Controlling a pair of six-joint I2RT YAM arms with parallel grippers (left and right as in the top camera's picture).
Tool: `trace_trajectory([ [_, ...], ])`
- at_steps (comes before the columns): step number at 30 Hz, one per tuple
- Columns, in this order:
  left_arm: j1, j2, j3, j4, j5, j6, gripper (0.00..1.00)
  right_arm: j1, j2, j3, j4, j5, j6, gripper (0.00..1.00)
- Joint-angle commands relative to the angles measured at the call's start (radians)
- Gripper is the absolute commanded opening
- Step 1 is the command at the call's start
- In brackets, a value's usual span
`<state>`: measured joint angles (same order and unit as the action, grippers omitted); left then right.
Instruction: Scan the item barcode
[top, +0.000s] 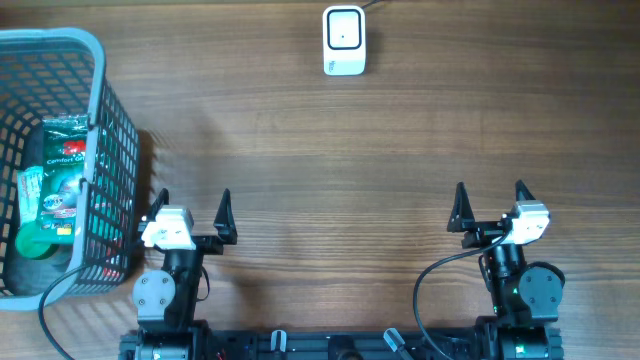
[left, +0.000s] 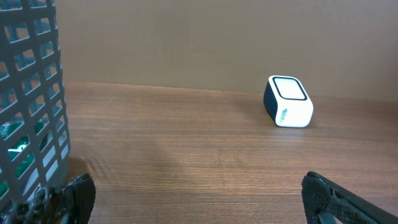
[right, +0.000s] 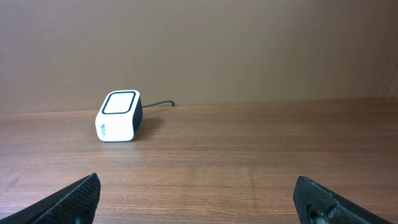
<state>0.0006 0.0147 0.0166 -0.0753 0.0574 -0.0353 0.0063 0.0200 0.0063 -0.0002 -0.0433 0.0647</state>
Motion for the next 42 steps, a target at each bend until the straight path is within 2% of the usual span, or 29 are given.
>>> trace_trajectory([
  [1,-0.003,0.0,-0.01,0.003,0.004,-0.002,1.0,0.004,-0.004,-0.001,0.003,0.017,-0.012,1.0],
  [40,-0.003,0.0,-0.01,0.034,-0.003,0.008,1.0,0.004,-0.004,-0.001,0.003,0.017,-0.012,1.0],
  [42,-0.003,0.0,-0.01,0.035,0.053,-0.009,1.0,0.004,-0.004,-0.001,0.003,0.017,-0.012,1.0],
])
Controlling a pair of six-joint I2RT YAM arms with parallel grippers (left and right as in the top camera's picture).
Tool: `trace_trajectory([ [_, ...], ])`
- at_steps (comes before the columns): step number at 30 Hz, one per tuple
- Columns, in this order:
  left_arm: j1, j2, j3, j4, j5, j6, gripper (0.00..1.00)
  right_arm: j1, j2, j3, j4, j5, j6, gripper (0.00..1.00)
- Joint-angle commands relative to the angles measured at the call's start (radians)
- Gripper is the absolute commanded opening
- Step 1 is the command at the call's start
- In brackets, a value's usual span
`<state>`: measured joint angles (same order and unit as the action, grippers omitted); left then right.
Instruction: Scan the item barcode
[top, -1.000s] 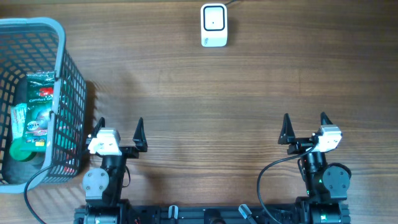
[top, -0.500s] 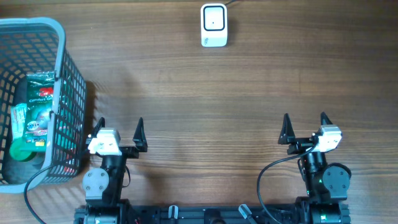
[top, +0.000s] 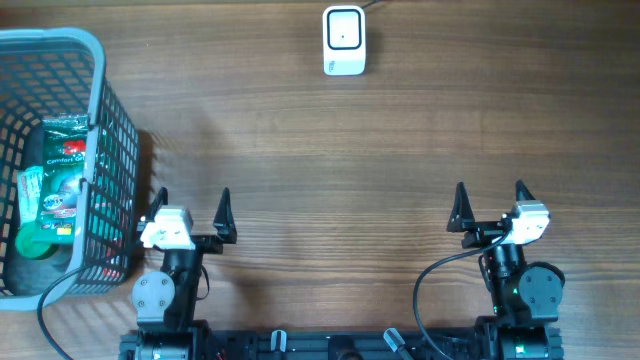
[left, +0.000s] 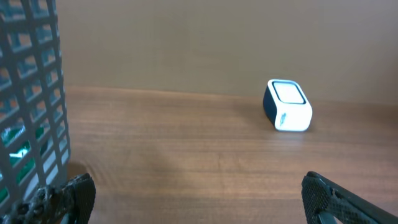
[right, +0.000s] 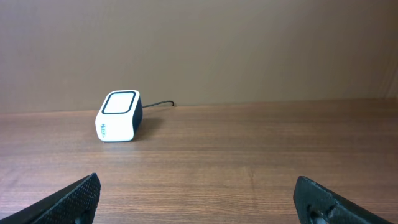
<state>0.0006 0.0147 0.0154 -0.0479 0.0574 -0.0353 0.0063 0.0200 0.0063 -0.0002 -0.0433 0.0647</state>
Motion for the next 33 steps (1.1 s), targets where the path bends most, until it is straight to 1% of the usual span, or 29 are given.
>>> trace_trajectory([
  [1,-0.003,0.0,-0.009,0.022,0.126,-0.017,1.0,0.004,-0.004,-0.001,0.003,0.017,-0.012,1.0],
  [2,-0.003,0.001,-0.009,0.042,0.184,-0.028,1.0,0.004,-0.004,-0.001,0.003,0.017,-0.012,1.0],
  [3,-0.003,0.001,-0.003,0.066,0.275,-0.054,1.0,0.004,-0.004,-0.001,0.003,0.017,-0.012,1.0],
  [4,-0.003,0.002,0.012,0.053,0.307,-0.084,1.0,0.004,-0.004,-0.001,0.003,0.017,-0.012,1.0],
  [5,-0.003,0.005,0.032,0.028,0.312,-0.099,1.0,0.004,-0.004,-0.001,0.003,0.017,-0.012,1.0],
  [6,-0.003,0.033,0.097,-0.026,0.313,-0.104,1.0,0.004,-0.004,-0.001,0.003,0.017,-0.012,1.0],
  [9,-0.003,0.106,0.205,-0.064,0.313,-0.104,1.0,0.004,-0.004,-0.001,0.003,0.017,-0.012,1.0],
  [13,-0.003,0.33,0.487,-0.16,0.311,-0.104,1.0,0.004,-0.004,-0.001,0.003,0.017,-0.012,1.0],
  [15,-0.003,0.495,0.699,-0.298,0.262,-0.108,1.0,0.004,-0.004,-0.001,0.003,0.017,-0.012,1.0],
  [17,-0.003,0.62,0.896,-0.455,0.207,-0.107,1.0,0.004,-0.004,-0.001,0.003,0.017,-0.012,1.0],
  [19,-0.003,0.78,1.162,-0.637,0.198,-0.101,1.0,0.004,-0.004,-0.001,0.003,0.017,-0.012,1.0],
  [21,-0.003,0.861,1.277,-0.716,0.265,-0.1,1.0,0.004,-0.004,-0.001,0.003,0.017,-0.012,1.0],
  [22,-0.003,0.892,1.31,-0.779,0.265,-0.1,1.0,0.004,-0.004,-0.001,0.003,0.017,-0.012,1.0],
  [25,-0.003,0.948,1.314,-0.776,0.264,-0.101,1.0,0.004,-0.004,-0.001,0.003,0.017,-0.012,1.0],
  [26,-0.002,0.955,1.315,-0.771,0.25,-0.108,1.0,0.004,-0.004,-0.001,0.003,0.017,-0.012,1.0],
  [27,-0.002,0.961,1.322,-0.763,0.2,-0.142,1.0,0.004,-0.004,-0.001,0.003,0.017,-0.012,1.0],
  [29,-0.002,0.973,1.356,-0.755,0.05,-0.245,1.0,0.004,-0.004,-0.001,0.003,0.017,-0.012,1.0],
  [31,0.0,0.991,1.431,-0.778,-0.114,-0.335,1.0,0.004,-0.004,-0.001,0.003,0.017,-0.012,1.0],
  [32,0.01,1.003,1.482,-0.811,-0.178,-0.388,1.0,0.004,-0.004,-0.001,0.003,0.017,-0.012,1.0],
  [33,0.024,1.014,1.529,-0.837,-0.208,-0.419,1.0,0.004,-0.004,-0.001,0.003,0.017,-0.012,1.0],
])
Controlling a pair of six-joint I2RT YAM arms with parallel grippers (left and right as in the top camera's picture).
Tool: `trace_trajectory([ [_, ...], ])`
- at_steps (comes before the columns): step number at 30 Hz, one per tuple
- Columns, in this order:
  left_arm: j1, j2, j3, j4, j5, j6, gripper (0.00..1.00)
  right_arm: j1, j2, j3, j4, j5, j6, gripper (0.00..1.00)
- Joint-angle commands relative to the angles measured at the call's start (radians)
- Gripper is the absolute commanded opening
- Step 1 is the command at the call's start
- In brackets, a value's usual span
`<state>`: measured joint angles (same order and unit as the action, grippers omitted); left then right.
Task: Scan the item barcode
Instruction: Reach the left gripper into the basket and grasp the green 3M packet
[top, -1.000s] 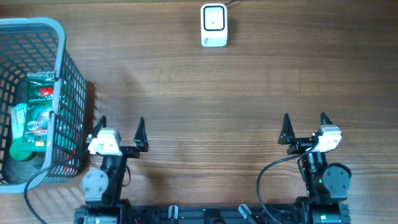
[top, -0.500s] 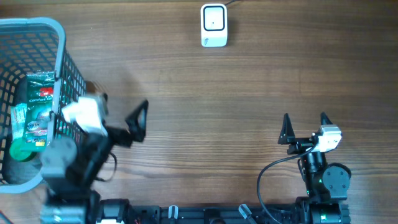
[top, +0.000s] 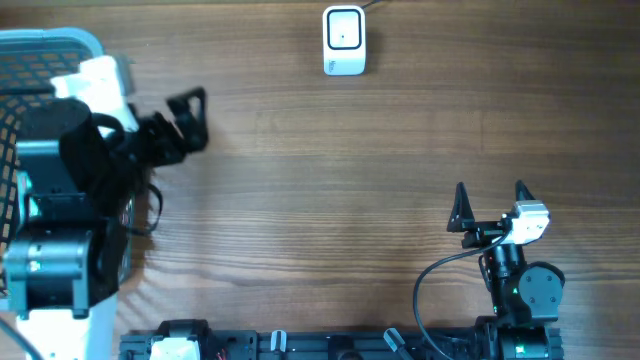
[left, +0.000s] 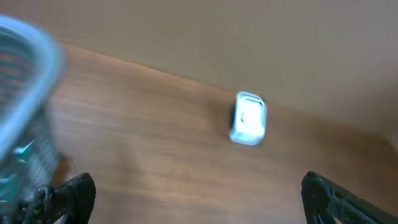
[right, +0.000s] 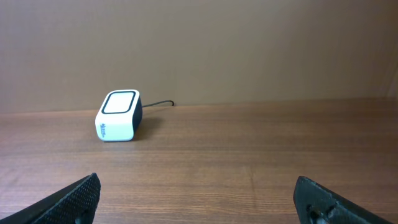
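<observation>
The white barcode scanner (top: 343, 40) sits at the table's far edge; it also shows as a blurred scanner (left: 249, 118) in the left wrist view and as the scanner (right: 118, 116) in the right wrist view. The items lie in the grey basket (top: 60, 38) at far left, hidden overhead by my raised left arm; a blurred green patch (left: 17, 149) shows through the basket wall (left: 28, 93). My left gripper (top: 180, 120) is open and empty, high beside the basket's right rim. My right gripper (top: 490, 205) rests open and empty at the near right.
A dark cable runs from the scanner off the far edge of the wooden table (top: 380, 180). The left arm's body (top: 60, 230) overhangs most of the basket. The right arm's base (top: 525, 290) stands at the near edge.
My left arm has risen from its rest pose at the near edge and swung up and left, now over the basket with its gripper still open. The right arm has not moved.
Both grippers rested open at the near edge, with packaged items visible in the basket. At the second moment the left wrist view had tilted up slightly. Now the left arm stands high over the basket, covering the items from above.
</observation>
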<state>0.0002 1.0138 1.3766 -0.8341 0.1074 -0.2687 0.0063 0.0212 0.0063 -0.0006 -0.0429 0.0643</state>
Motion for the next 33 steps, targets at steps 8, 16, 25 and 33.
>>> trace_trajectory([
  [8,0.439,0.12,0.41,-0.335,-0.317,-0.507,1.0,0.004,-0.005,-0.001,0.003,0.017,-0.012,0.99],
  [16,0.848,0.323,0.409,-0.483,0.014,-0.523,1.0,0.004,-0.005,-0.001,0.003,0.017,-0.012,1.0],
  [25,0.894,0.488,0.334,-0.589,0.041,-0.468,1.0,0.004,-0.005,-0.001,0.003,0.017,-0.012,1.0],
  [33,0.895,0.488,0.072,-0.425,0.015,-0.415,1.0,0.004,-0.005,-0.001,0.003,0.017,-0.011,1.0],
])
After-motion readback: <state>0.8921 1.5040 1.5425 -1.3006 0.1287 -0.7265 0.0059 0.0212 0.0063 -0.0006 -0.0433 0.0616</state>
